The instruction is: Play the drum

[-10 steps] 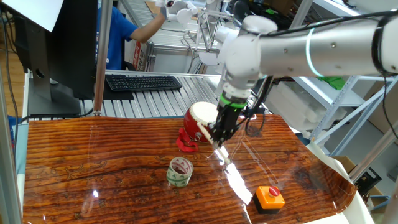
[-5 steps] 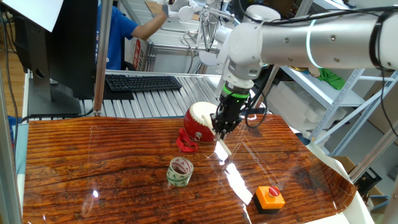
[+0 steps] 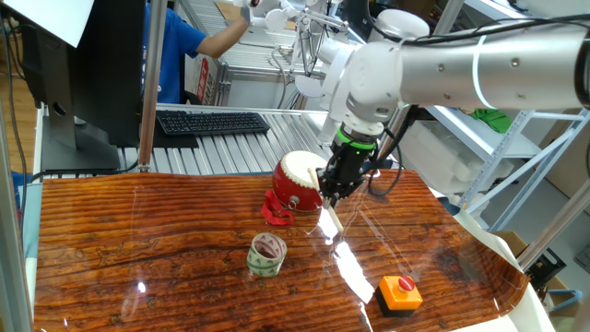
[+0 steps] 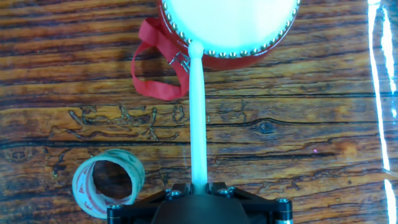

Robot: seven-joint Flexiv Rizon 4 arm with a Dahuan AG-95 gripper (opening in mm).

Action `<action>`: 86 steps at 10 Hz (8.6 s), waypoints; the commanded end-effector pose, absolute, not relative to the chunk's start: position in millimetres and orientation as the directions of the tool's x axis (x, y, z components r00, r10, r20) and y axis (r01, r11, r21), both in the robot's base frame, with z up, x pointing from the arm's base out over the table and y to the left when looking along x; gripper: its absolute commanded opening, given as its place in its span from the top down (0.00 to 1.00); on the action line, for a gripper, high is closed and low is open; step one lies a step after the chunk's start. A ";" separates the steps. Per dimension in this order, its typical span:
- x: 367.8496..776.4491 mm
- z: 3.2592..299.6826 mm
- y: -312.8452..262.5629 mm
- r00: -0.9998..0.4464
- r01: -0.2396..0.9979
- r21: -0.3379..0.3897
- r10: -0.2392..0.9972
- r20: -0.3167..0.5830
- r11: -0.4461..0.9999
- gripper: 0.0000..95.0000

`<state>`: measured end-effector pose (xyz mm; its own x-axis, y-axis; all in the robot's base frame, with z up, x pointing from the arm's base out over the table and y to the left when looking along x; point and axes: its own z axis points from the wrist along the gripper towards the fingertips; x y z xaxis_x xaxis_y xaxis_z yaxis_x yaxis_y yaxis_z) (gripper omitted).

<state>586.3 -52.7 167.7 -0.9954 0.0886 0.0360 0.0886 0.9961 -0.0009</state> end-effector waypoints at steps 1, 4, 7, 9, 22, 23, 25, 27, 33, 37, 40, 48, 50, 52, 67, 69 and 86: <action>585.9 167.7 -52.9 -0.995 0.098 -0.003 0.098 0.025 0.995 1.00; 585.9 167.7 -52.9 -0.990 0.143 -0.013 0.143 0.002 0.990 1.00; 585.9 167.7 -52.9 -0.990 0.143 -0.006 0.143 -0.001 0.990 1.00; 585.9 167.7 -52.9 -0.990 0.141 -0.004 0.141 0.012 0.990 1.00; 568.8 215.8 -78.2 -0.974 0.222 0.043 0.219 0.066 0.974 1.00; 569.9 213.5 -76.9 -0.975 0.218 0.045 0.215 0.059 0.975 1.00; 570.9 212.4 -72.8 -0.975 0.219 0.046 0.216 0.054 0.975 1.00; 569.1 218.4 -66.7 -0.971 0.233 0.041 0.231 0.056 0.971 1.00; 555.3 245.9 -65.2 -0.972 0.231 0.059 0.228 0.057 0.971 1.00; 555.3 245.9 -65.2 -0.966 0.255 0.067 0.252 0.056 0.965 1.00; 555.3 245.9 -65.2 -0.967 0.256 0.084 0.254 0.035 0.963 1.00; 577.5 249.2 -76.2 -0.973 0.231 0.077 0.231 0.005 0.970 1.00; 609.0 256.2 -87.9 -0.976 0.218 0.069 0.218 0.013 0.973 1.00; 642.4 251.2 -93.0 -0.971 0.229 0.044 0.225 0.084 0.972 1.00; 675.3 177.7 -95.5 -0.944 0.247 -0.007 0.242 0.224 0.969 1.00; 683.8 156.6 -89.0 -0.945 0.240 -0.002 0.234 0.228 0.971 1.00; 707.0 201.1 -99.5 -0.968 0.245 0.016 0.244 0.057 0.969 1.00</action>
<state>709.9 -98.3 199.3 -0.9679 0.2433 0.0631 0.2448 0.9694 0.0168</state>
